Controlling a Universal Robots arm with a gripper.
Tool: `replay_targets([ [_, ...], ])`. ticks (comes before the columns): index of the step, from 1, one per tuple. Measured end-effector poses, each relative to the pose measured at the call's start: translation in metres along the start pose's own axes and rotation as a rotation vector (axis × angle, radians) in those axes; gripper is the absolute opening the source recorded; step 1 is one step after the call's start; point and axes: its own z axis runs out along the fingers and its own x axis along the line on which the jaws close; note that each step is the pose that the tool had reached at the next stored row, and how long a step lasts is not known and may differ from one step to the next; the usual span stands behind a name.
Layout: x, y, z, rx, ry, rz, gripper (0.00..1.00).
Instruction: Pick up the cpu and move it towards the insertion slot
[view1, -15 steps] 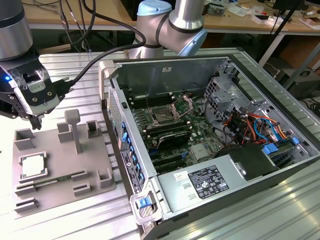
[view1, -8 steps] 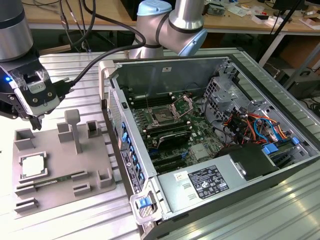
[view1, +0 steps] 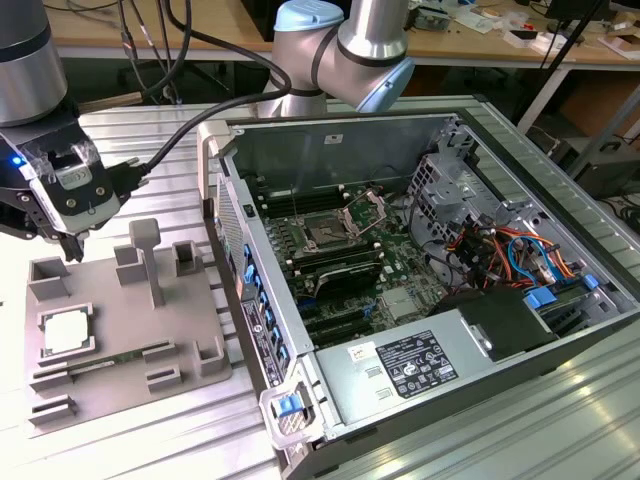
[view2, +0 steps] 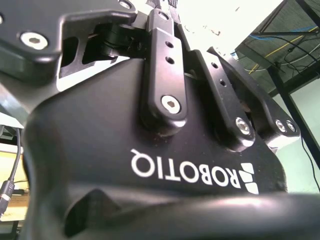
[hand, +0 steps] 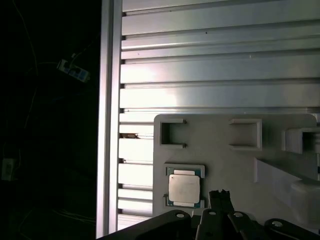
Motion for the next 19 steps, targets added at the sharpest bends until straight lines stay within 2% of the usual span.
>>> replay_targets([
  [19, 0.0, -0.0001, 0.0042, 0.0, -0.0001, 0.0, 0.11],
])
